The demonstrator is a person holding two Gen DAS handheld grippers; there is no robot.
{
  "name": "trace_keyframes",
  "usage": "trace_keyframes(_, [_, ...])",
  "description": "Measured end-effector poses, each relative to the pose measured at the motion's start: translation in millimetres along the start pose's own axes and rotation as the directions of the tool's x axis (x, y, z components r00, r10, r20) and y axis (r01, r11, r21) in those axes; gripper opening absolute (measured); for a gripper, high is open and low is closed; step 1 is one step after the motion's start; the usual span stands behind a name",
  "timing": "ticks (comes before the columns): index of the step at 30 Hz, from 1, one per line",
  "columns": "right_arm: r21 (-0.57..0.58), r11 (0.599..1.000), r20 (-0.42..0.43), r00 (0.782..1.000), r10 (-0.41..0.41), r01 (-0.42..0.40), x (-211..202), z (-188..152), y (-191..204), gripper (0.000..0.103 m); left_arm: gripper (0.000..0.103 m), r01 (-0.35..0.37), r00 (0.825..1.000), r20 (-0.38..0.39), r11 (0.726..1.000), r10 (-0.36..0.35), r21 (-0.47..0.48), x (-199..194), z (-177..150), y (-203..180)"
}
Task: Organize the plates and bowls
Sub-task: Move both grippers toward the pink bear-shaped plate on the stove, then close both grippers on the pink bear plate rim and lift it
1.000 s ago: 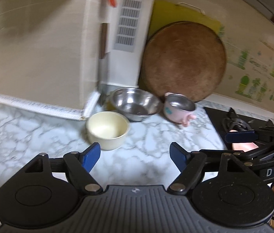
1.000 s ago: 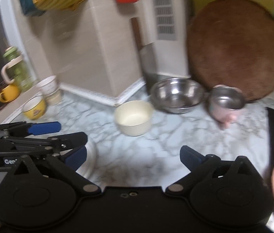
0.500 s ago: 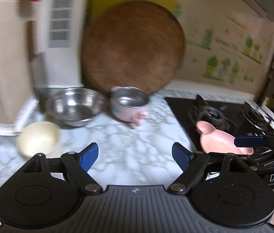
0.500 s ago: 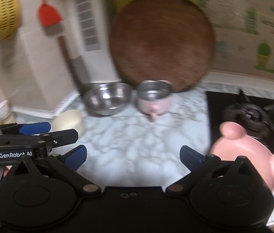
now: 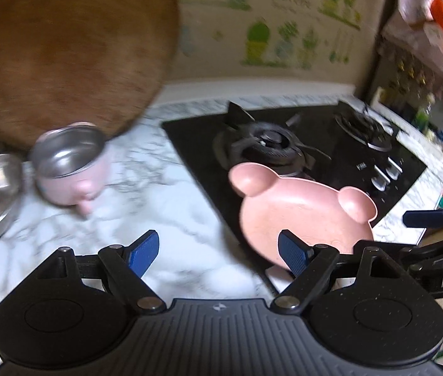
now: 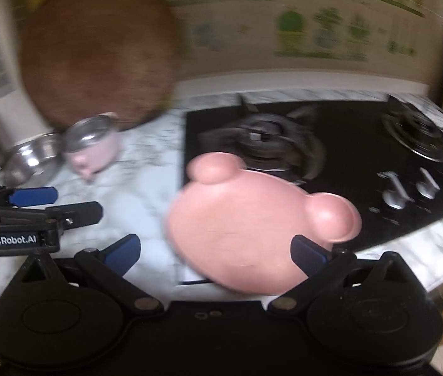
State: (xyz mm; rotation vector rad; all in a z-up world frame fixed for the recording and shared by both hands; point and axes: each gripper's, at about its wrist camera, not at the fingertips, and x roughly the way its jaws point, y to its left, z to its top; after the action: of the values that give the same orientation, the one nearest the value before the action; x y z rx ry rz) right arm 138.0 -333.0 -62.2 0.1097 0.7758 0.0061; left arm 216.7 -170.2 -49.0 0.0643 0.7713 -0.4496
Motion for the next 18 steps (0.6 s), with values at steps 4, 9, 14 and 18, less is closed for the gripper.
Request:
trace_keyframes(4, [0.061,0.994,-0.030,0.996,-0.085,0.087,15.4,-1.2,-32.4,0.099,0.083,0.024,0.999,-0.043,0.999,-0.022,0.042,35.7,12.1,-13.1])
trace_keyframes(9, [0.111,0.982,-0.091,0.985,-0.145,0.155,38.5,-4.4,-60.1,0.086,0.083,0.033,0.995,-0.095,0.997,-0.026,0.067,76.9,21.9,-26.2])
trace_keyframes(14, [0.162,0.972,-0.158,0.977,-0.146,0.171,60.0,-9.3,-77.7,0.072,0.069,0.031,0.988,-0.149,0.999,-0.026,0.031,107.4,27.7,-21.9])
trace_keyframes(18, [0.186,0.969,-0.174,0.976,-0.132,0.164,67.9,-6.7,-83.1,0.059,0.054,0.043,0.983,-0.180,0.999,-0.043,-0.006,122.2,29.2,-15.9])
